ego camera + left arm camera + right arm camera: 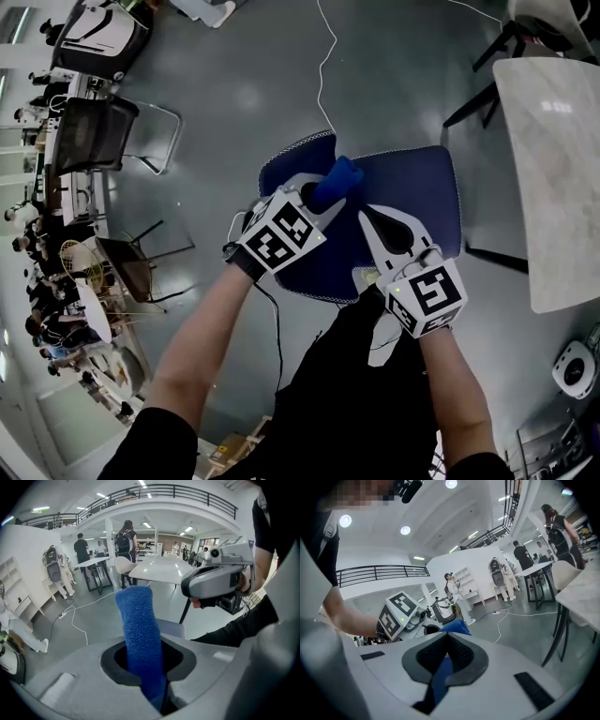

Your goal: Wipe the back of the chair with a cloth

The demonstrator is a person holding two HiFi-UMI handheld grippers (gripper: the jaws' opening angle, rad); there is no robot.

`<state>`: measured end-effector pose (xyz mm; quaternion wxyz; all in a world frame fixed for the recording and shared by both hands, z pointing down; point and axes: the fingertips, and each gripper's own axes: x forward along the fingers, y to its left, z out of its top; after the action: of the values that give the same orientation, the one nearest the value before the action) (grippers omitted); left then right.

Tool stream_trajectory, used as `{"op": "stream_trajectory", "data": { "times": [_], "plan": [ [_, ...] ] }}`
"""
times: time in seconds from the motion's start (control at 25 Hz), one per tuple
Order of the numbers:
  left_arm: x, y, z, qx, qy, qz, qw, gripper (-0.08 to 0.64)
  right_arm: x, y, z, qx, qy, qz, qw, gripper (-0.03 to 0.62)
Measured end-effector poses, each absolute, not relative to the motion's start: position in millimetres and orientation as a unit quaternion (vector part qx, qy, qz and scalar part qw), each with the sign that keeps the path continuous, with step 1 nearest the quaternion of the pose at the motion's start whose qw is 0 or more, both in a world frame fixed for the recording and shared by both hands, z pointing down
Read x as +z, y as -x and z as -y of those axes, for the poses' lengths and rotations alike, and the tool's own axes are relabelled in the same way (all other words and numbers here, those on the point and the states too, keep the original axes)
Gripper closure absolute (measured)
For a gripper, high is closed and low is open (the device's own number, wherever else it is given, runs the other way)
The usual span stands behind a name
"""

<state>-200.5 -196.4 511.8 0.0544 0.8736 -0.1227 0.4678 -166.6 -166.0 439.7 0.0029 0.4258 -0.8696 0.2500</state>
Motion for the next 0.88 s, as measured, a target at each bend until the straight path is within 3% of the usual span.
{"op": "stream_trajectory", "data": {
  "times": [0.44, 0.88],
  "plan": [
    [620, 225, 250, 0.691, -0.722, 0.033, 0.015, 0.488, 503, 157, 186, 0.290, -0.433, 0.853, -0.011, 0.580],
    [717, 228, 272, 0.774, -0.634, 0.008, 0.010, 0.486, 555, 143, 200, 0.292, -0.450, 0.843, -0.047, 0.580]
  ]
}}
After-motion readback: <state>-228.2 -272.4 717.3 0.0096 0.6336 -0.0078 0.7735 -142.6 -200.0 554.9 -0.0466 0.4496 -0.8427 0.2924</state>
